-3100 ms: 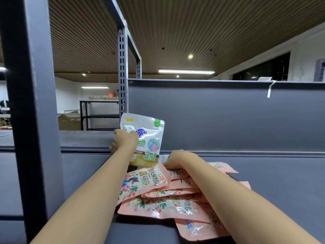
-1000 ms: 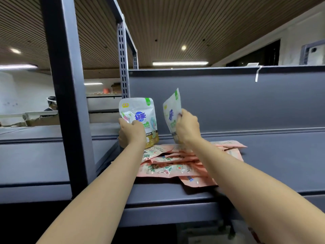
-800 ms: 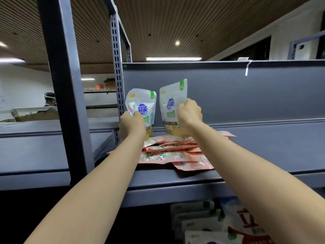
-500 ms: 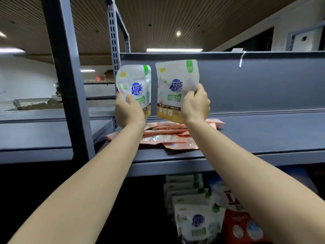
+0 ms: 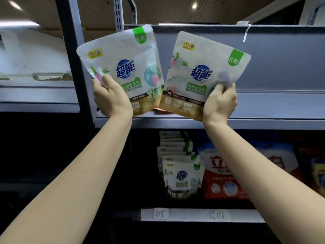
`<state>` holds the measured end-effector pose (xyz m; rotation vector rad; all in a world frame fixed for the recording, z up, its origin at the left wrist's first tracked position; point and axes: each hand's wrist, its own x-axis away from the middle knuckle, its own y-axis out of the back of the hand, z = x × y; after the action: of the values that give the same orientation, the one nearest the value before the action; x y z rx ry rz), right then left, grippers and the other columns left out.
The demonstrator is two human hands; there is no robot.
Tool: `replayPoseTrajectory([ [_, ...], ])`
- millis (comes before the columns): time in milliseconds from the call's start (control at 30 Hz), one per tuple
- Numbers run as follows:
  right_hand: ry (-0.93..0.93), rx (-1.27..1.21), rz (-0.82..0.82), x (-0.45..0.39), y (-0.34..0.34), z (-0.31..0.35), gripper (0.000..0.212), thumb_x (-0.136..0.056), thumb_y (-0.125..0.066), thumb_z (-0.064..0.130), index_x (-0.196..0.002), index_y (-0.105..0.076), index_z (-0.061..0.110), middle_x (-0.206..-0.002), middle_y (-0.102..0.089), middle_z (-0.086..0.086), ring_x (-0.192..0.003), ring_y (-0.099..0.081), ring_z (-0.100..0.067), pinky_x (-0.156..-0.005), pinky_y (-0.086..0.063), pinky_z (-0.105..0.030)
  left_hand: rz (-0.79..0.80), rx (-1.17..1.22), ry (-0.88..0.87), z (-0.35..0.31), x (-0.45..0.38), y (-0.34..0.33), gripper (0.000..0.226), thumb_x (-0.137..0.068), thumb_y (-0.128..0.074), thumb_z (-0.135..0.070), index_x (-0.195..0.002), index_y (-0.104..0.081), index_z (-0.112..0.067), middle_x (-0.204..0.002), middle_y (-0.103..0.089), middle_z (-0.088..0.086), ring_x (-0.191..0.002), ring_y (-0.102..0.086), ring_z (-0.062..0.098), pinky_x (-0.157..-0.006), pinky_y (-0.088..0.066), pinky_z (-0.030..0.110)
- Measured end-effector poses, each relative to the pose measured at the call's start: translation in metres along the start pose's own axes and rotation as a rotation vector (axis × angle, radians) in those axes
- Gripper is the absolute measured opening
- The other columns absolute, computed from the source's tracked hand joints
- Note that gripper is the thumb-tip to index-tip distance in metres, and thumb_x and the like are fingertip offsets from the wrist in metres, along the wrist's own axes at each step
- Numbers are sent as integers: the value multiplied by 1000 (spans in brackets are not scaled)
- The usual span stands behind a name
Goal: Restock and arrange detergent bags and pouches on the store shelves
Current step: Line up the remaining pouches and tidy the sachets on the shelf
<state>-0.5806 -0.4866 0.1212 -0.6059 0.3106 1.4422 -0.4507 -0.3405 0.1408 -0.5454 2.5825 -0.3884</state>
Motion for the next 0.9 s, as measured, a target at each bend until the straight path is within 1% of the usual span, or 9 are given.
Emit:
replayPoseTrajectory([
  [200,-43,55,15,21,40,-47,22,-96,-42,31,-90,-60,21,-88,-63,0,-82,-52,-18,-67,-30,-24,50,-72,-85,25,39,36,32,-82,-32,-37,-73,-49,-11,-58,-47,-6,-64,-42,19,-54,-21,27],
  [333,-124,148,64,38,64,-93,23,-96,-45,33,-83,-58,20,-80,-57,4,-77,-48,-17,-69,-31,-27,98,-158,-71,53,63,51,30,-84,-33,-37,-68,-47,-15,-58,-45,-6,-61,-39,19,-53,-20,26],
  [400,-167,185,130,50,75,-113,23,-90,-42,34,-75,-52,20,-72,-55,6,-69,-47,-16,-62,-32,-27,138,-153,-15,70,73,59,29,-84,-36,-36,-63,-45,-19,-58,-48,-8,-57,-41,16,-52,-22,30],
  [500,-209,184,261,66,84,-139,21,-84,-41,26,-64,-47,24,-65,-52,9,-64,-46,-10,-52,-31,-13,239,-113,100,99,87,66,29,-83,-39,-31,-56,-44,-20,-54,-48,-9,-50,-43,6,-51,-32,27],
  [567,-280,219,365,74,86,-157,25,-91,-42,16,-68,-50,23,-69,-54,6,-70,-46,-16,-57,-34,-18,310,-111,202,118,93,69,30,-82,-40,-30,-55,-42,-19,-55,-47,-7,-55,-45,13,-60,-39,31],
  [667,-488,267,556,82,83,-181,18,-95,-42,12,-92,-59,9,-94,-59,-7,-88,-52,-24,-67,-39,-30,423,-255,397,147,98,72,30,-79,-39,-36,-55,-48,-19,-59,-53,-3,-80,-52,30,-91,-44,46],
  [767,-640,285,743,92,81,-203,32,-97,-42,11,-124,-55,0,-118,-58,-14,-108,-54,-28,-91,-44,-34,597,-265,584,172,103,77,21,-82,-40,-31,-76,-59,-22,-83,-64,3,-96,-58,33,-97,-42,50],
  [833,-701,297,779,100,82,-213,35,-98,-44,12,-130,-52,0,-127,-56,-17,-113,-53,-26,-93,-40,-29,683,-293,663,186,107,82,27,-93,-39,-24,-109,-60,-18,-101,-61,-1,-94,-55,18,-82,-45,34],
  [900,-743,318,782,107,81,-223,36,-99,-44,12,-133,-49,2,-132,-54,-17,-114,-51,-25,-88,-36,-25,733,-335,735,199,110,85,36,-98,-38,-22,-131,-51,-13,-121,-57,3,-106,-53,19,-86,-44,32],
])
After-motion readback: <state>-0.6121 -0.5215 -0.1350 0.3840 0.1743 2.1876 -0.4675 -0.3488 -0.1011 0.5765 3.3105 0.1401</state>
